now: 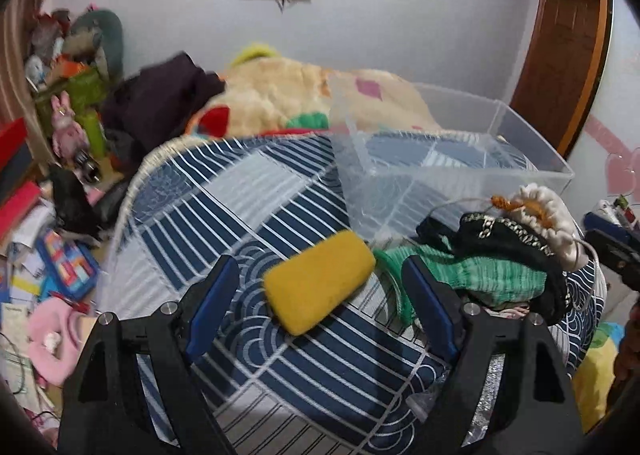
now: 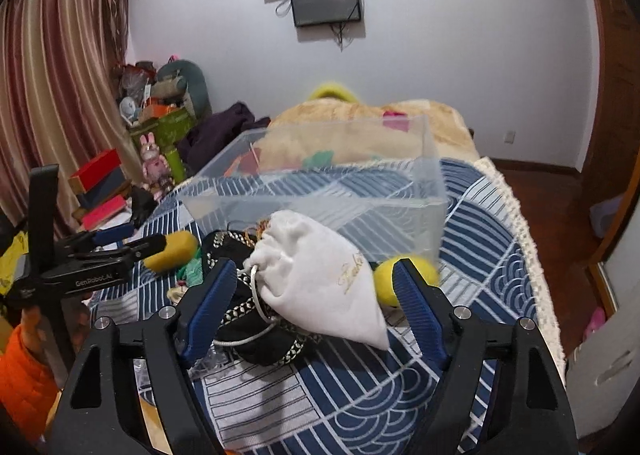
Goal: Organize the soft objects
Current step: 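Grasp the yellow sponge with the left tool while the right tool grasps the white pouch, then drop the sponge into the clear box with the left tool while the right tool drops the pouch in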
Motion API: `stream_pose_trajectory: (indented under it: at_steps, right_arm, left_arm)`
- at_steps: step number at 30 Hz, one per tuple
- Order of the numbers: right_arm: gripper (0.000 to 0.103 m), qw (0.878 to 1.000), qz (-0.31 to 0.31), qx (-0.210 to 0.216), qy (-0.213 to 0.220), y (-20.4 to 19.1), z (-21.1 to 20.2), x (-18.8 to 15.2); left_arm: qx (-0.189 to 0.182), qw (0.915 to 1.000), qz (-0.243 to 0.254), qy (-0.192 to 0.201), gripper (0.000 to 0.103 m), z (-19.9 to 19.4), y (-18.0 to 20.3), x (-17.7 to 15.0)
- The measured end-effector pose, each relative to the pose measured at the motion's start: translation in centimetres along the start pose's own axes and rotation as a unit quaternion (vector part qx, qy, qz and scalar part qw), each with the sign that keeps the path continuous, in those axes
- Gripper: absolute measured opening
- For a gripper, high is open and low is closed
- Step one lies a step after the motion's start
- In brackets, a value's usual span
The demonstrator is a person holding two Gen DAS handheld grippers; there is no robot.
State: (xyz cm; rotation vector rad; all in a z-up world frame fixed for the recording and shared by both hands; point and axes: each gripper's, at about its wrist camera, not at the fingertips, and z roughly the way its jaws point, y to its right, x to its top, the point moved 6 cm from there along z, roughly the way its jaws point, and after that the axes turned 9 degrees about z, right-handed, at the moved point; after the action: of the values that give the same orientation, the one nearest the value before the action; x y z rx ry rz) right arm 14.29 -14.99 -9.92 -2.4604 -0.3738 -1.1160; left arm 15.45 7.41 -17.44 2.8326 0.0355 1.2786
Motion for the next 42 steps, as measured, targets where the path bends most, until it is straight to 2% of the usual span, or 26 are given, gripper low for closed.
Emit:
stream_pose_trajectory:
  at_steps: [3, 5, 7, 9, 13, 18, 25, 33, 37, 42]
  right_arm:
    - [0.062, 1.000, 0.001, -0.001, -0.027, 0.2, 1.5, -0.7]
    - [0.057, 0.999, 0.004, 0.000, -0.038, 0.4, 2.1, -1.3]
    - [0.044, 0.999, 0.011, 0.005, -0.052, 0.7, 2.5, -2.0]
    - [0.024, 0.998, 0.023, 0.013, -0.060, 1.1, 2.6, -2.4]
    - [0.013, 0.998, 0.032, 0.022, -0.051, 1.1, 1.7, -2.2]
    - [0.010, 0.999, 0.025, 0.029, -0.023, 0.6, 0.1, -1.2]
    - [0.009, 0.999, 0.010, 0.041, 0.034, -0.8, -2.7, 1.2]
    - [0.009, 0.994, -0.001, 0.043, 0.095, -1.7, -4.3, 5.3]
    - [0.009, 0.993, 0.008, 0.016, 0.119, -1.1, -3.4, 7.1]
    - [0.009, 0.994, 0.016, -0.001, 0.104, -0.2, -0.5, 8.3]
  left_arm:
    - [-0.003, 0.9999, 0.000, -0.011, 0.084, 1.1, 0.3, -0.4]
    - [-0.001, 0.9999, -0.001, -0.014, 0.080, 1.6, 0.3, -0.7]
    - [-0.004, 0.9998, -0.002, -0.021, 0.072, 2.0, 0.5, -1.0]
    - [-0.005, 0.9997, -0.002, -0.025, 0.061, 2.1, 0.7, -1.2]
    - [-0.005, 0.9998, 0.001, -0.018, 0.057, 1.2, 0.8, -1.4]
    - [-0.001, 0.9999, 0.005, 0.015, 0.056, -1.4, 0.6, -0.5]
    - [-0.008, 0.9966, 0.020, 0.080, 0.056, -5.5, 1.6, 3.3]
    - [-0.009, 0.9923, 0.033, 0.119, 0.056, -6.3, 2.8, 7.4]
    - [-0.008, 0.9934, 0.035, 0.109, 0.056, -4.9, 3.2, 8.6]
    - [-0.025, 0.9967, 0.036, 0.068, 0.056, -2.1, 4.0, 9.2]
